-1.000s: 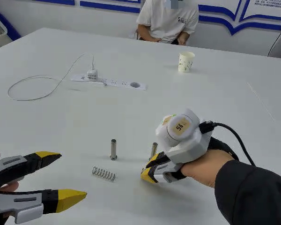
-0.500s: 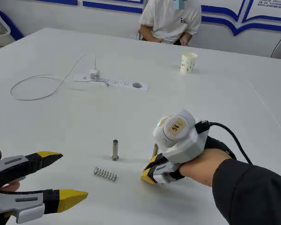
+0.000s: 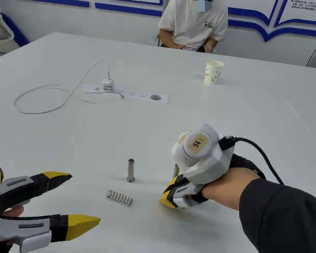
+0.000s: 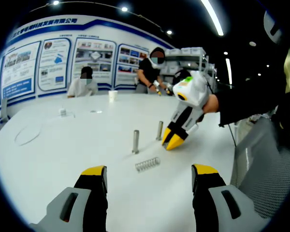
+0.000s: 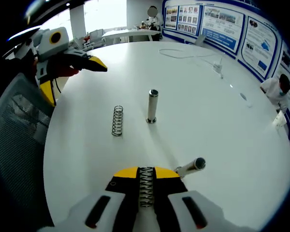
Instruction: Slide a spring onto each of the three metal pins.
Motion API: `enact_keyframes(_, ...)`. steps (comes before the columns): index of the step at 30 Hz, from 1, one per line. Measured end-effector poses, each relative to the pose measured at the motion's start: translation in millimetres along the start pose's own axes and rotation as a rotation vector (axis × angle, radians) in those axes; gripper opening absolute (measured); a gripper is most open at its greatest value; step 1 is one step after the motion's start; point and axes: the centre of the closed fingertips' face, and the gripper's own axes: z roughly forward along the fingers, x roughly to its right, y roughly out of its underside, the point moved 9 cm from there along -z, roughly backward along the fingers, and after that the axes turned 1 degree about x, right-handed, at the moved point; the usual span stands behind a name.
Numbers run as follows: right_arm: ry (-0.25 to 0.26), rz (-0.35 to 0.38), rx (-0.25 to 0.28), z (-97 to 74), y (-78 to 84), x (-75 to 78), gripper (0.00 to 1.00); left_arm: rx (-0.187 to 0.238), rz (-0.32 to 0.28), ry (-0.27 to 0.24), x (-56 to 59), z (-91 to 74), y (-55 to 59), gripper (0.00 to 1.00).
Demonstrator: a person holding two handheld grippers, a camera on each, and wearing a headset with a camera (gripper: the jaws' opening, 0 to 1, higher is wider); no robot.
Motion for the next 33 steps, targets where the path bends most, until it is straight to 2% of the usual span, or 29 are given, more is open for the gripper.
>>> enact_keyframes(18, 0.024, 0.005, 0.053, -17.5, -4.7, -2.1, 0.12, -0.001, 0.004, 0.003, 0.6, -0.1, -0.8, 0.72)
enact_keyframes(33, 0.038, 0.017, 0.085, -25.6, -4.0, -4.2, 0.12, -0.003, 0.005, 0.007, 0.3, 1.0, -0.2, 0.72)
